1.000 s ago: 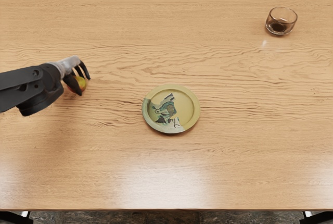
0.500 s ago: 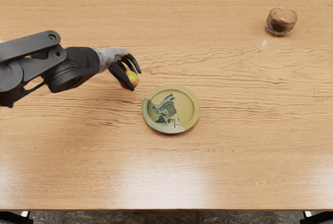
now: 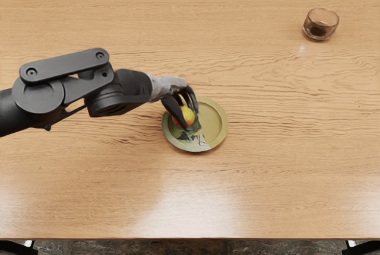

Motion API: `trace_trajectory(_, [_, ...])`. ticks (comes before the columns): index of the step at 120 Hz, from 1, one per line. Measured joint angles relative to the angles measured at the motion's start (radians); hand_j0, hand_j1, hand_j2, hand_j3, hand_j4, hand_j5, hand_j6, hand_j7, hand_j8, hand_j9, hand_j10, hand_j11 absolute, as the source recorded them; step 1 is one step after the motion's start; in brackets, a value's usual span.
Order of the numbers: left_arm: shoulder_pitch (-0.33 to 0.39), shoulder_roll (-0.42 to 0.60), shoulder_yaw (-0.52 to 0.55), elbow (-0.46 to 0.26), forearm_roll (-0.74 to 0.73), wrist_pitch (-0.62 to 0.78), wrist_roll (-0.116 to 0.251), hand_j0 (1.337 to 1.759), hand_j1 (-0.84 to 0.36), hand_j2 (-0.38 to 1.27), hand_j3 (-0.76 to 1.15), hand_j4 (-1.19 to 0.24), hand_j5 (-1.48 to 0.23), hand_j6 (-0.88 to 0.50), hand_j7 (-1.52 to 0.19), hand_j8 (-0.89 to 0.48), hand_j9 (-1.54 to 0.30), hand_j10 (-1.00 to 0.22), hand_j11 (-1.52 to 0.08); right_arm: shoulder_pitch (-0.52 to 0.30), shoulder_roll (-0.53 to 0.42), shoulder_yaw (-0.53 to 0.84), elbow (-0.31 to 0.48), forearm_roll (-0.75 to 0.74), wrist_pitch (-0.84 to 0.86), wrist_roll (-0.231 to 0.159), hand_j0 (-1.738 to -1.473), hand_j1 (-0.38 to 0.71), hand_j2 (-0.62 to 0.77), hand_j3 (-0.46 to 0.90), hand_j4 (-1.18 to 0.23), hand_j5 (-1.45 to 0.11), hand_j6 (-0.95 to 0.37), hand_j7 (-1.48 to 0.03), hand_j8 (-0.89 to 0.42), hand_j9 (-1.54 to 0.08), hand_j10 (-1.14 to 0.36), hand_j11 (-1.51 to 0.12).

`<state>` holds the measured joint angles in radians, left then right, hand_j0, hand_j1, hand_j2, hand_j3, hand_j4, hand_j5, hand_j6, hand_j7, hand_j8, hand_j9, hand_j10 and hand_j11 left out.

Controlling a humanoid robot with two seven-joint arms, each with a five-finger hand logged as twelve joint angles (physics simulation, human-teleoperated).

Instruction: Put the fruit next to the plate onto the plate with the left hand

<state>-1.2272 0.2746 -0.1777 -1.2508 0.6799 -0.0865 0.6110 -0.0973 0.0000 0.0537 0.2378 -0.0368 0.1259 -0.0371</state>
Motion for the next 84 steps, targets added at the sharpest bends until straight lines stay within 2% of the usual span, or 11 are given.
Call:
trace_trajectory(7, [-0.006,-0.001,0.01,0.0,0.004,0.0,0.0,1.657,-0.34,0.32,0.0,-0.65,-0.94,-0.43,-0.91,-0.42,-0.9,-0.53,-0.89,0.0,0.0,0.0,0.0,0.0,0.0,0.0,-1.658,-0.33,0.0,0.0,-0.01,-0.02,-0.01,-0.02,-0.01,-0.02,-0.01,-0.02])
trace_trajectory(24, [-0.022,0.002,0.046,-0.002,0.015,-0.014,0.0,1.657,-0.07,0.17,0.0,-0.39,-0.55,-0.28,-0.54,-0.28,-0.53,-0.33,-0.53,0.0,0.0,0.0,0.0,0.0,0.0,0.0,-1.658,-0.33,0.0,0.0,-0.01,-0.02,-0.01,-0.02,-0.01,-0.02,-0.01,-0.02])
trace_trajectory(32, [-0.02,0.016,0.009,-0.005,0.011,-0.1,0.0,1.657,0.03,0.13,0.0,-0.29,-0.41,-0.21,-0.4,-0.21,-0.4,-0.25,-0.39,0.0,0.0,0.0,0.0,0.0,0.0,0.0,-1.658,-0.33,0.0,0.0,-0.01,-0.02,-0.01,-0.02,-0.01,-0.02,-0.01,-0.02])
trace_trajectory(42, [-0.008,0.083,-0.095,-0.008,-0.019,-0.272,0.0,1.658,0.13,0.09,0.0,-0.2,-0.28,-0.15,-0.28,-0.15,-0.27,-0.17,-0.27,0.0,0.0,0.0,0.0,0.0,0.0,0.0,-1.658,-0.33,0.0,0.0,-0.01,-0.02,-0.01,-0.02,-0.01,-0.02,-0.01,-0.02])
trace_trajectory(53, [-0.005,0.158,-0.206,-0.009,-0.107,-0.42,0.0,1.658,0.2,0.06,0.0,-0.13,-0.19,-0.1,-0.18,-0.1,-0.18,-0.12,-0.18,0.0,0.0,0.0,0.0,0.0,0.0,0.0,-1.658,-0.33,0.0,0.0,-0.01,-0.02,-0.01,-0.02,-0.01,-0.02,-0.01,-0.02])
trace_trajectory(68, [0.001,0.313,-0.312,-0.009,-0.342,-0.493,0.0,1.658,0.26,0.03,0.0,-0.08,-0.11,-0.06,-0.11,-0.06,-0.11,-0.07,-0.1,0.0,0.0,0.0,0.0,0.0,0.0,0.0,-1.658,-0.33,0.0,0.0,-0.01,-0.02,-0.01,-0.02,-0.01,-0.02,-0.01,-0.02])
trace_trajectory(78, [0.059,0.366,-0.341,-0.008,-0.516,-0.51,0.0,1.658,0.29,0.02,0.0,-0.05,-0.08,-0.04,-0.07,-0.04,-0.07,-0.05,-0.07,0.0,0.0,0.0,0.0,0.0,0.0,0.0,-1.658,-0.33,0.0,0.0,-0.01,-0.02,-0.01,-0.02,-0.01,-0.02,-0.01,-0.02])
trace_trajectory(84, [0.125,0.373,-0.351,-0.007,-0.599,-0.516,0.0,1.658,0.3,0.02,0.0,-0.04,-0.06,-0.04,-0.06,-0.03,-0.06,-0.04,-0.06,0.0,0.0,0.0,0.0,0.0,0.0,0.0,-1.658,-0.33,0.0,0.0,-0.01,-0.02,-0.01,-0.02,-0.01,-0.02,-0.01,-0.02])
